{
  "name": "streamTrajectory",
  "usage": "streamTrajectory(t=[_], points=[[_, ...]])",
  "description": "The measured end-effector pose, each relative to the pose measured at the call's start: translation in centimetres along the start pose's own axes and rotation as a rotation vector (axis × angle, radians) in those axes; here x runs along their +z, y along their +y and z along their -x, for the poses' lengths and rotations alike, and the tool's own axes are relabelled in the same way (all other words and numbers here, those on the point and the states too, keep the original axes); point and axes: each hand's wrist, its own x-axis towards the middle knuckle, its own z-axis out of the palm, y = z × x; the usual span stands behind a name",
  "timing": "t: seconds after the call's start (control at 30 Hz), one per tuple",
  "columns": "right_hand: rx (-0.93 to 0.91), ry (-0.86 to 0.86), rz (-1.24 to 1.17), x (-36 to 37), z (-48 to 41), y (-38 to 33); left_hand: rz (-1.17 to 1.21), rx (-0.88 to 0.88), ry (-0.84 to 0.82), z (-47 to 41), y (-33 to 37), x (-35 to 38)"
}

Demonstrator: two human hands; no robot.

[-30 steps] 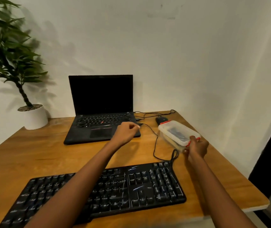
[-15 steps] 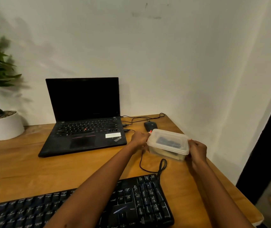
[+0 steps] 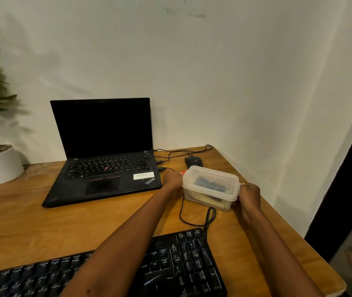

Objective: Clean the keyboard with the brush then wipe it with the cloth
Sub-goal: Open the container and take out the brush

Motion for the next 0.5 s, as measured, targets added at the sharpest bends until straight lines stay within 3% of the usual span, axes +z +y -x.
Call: streamTrajectory(t=[0.13,0.2,0.3,0.37,0.43,0.5], points=[[0.085,-0.123,-0.025,-0.8,0.1,0.6,-0.100,0.048,0.012,-0.2,-0.7,-0.6],[0.071,-0.164,0.078,-1.2,0.2,0.5,-0.108,0.063,0.010,-0.3,-1.0,-1.0],[-0.209,-0.044,0.325,-2.0,0.3,-0.4,-0.144,0.145,0.032,-0.5,-1.5,-1.9],[-0.400,-0.227,0.359,-2.7,0.1,-1.8,-0.107,0.227,-0.026,-0.5,-1.7,-2.6],[-0.456,-0.564,0.546,-3.0,-0.1,-2.9,-0.036,0.267,-0.116,0.2,-1.6,-3.1],[-0.467,-0.726,0.740,-2.9,-0.5,-3.2,0.019,0.259,-0.170,1.1,-1.1,-3.5]])
